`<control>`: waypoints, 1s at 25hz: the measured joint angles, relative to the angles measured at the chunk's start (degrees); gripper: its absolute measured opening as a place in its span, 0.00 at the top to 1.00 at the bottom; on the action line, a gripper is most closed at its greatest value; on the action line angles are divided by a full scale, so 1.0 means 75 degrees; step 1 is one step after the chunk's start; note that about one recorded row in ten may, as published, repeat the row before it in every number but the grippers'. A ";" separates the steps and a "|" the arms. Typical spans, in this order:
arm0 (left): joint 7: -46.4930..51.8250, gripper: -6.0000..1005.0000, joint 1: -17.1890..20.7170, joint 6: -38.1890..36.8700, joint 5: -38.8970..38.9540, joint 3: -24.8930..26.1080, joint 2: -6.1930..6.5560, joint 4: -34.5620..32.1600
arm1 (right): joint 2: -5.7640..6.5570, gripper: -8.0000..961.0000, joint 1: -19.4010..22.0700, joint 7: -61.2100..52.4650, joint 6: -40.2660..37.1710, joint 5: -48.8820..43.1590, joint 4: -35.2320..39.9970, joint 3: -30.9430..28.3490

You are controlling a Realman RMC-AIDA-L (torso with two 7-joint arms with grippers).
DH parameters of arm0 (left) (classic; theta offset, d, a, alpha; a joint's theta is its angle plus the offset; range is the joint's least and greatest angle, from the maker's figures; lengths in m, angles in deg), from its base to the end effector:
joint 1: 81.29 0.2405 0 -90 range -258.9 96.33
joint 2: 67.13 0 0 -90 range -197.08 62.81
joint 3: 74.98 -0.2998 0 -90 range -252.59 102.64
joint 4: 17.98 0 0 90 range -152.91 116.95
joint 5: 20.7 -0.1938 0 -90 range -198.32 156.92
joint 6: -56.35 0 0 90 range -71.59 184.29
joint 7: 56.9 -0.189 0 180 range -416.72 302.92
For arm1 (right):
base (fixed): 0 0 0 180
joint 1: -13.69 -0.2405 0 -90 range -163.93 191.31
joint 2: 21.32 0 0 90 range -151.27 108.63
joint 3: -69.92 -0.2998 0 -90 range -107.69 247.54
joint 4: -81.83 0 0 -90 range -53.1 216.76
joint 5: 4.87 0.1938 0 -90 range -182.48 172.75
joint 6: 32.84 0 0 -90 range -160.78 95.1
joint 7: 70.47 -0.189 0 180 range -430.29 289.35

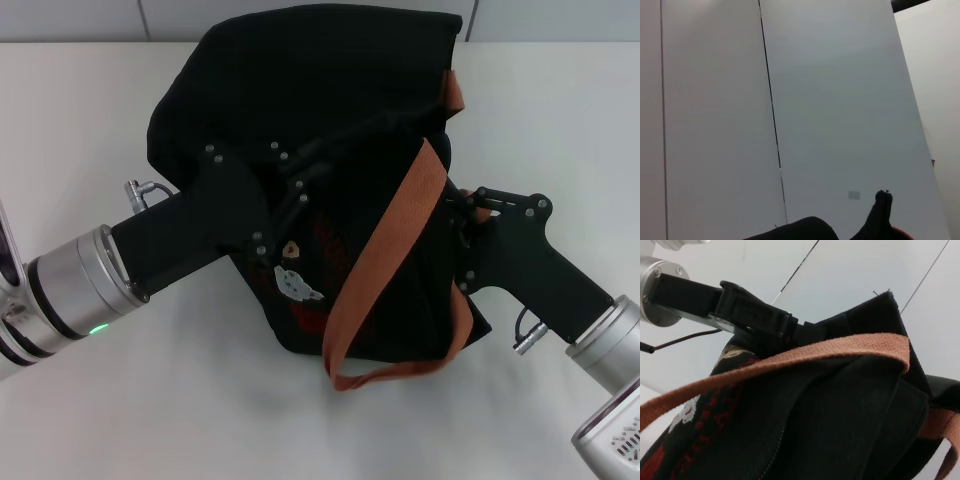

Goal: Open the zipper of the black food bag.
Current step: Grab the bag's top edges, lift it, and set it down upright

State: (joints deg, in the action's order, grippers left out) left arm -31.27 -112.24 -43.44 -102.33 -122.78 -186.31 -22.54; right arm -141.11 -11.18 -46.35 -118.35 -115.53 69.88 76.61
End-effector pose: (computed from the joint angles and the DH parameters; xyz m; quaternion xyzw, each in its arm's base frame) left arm -0.2188 0.3100 -0.0790 -0.8563 0.0054 -0.4582 0.2384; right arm 0.2599 0.2996 -0.1141 -0.8266 -0.1418 0.2692 0.4735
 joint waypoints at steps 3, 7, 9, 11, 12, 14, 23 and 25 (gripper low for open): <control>-0.0002 0.83 0.0000 0.0004 0.0000 0.0000 0.0000 0.0000 | 0.0000 0.90 -0.0001 0.0002 0.0000 0.0000 0.0001 0.0000; -0.0005 0.83 0.0002 0.0020 -0.0001 -0.0001 0.0000 0.0000 | -0.0008 0.90 0.0007 0.0106 0.0001 0.0000 0.0008 -0.0001; -0.0006 0.82 0.0002 0.0024 -0.0002 -0.0001 0.0001 0.0002 | -0.0010 0.93 0.0017 0.0155 0.0002 0.0000 0.0003 -0.0001; -0.0011 0.82 0.0003 0.0027 -0.0003 -0.0001 0.0000 0.0007 | -0.0011 0.95 0.0027 0.0218 0.0003 0.0001 0.0000 -0.0001; -0.0017 0.82 0.0002 0.0029 -0.0004 -0.0001 0.0000 0.0010 | -0.0012 0.97 0.0031 0.0232 0.0009 0.0001 0.0000 -0.0001; -0.0018 0.82 0.0002 0.0029 -0.0004 -0.0001 0.0000 0.0011 | -0.0012 0.98 0.0031 0.0232 0.0017 0.0001 0.0000 -0.0001; -0.0120 0.81 0.0003 0.0032 0.0006 -0.0001 0.0000 0.0036 | -0.0012 0.99 0.0020 0.0259 0.0073 0.0001 0.0000 -0.0021; -0.0122 0.81 0.0003 0.0033 0.0019 0.0001 0.0000 0.0042 | -0.0012 0.99 0.0021 0.0261 0.0080 0.0001 0.0000 -0.0023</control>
State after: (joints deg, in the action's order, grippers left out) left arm -32.18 -112.22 -43.19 -102.18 -122.77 -186.31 -22.23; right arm -141.20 -11.02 -44.40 -117.75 -115.52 69.88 76.44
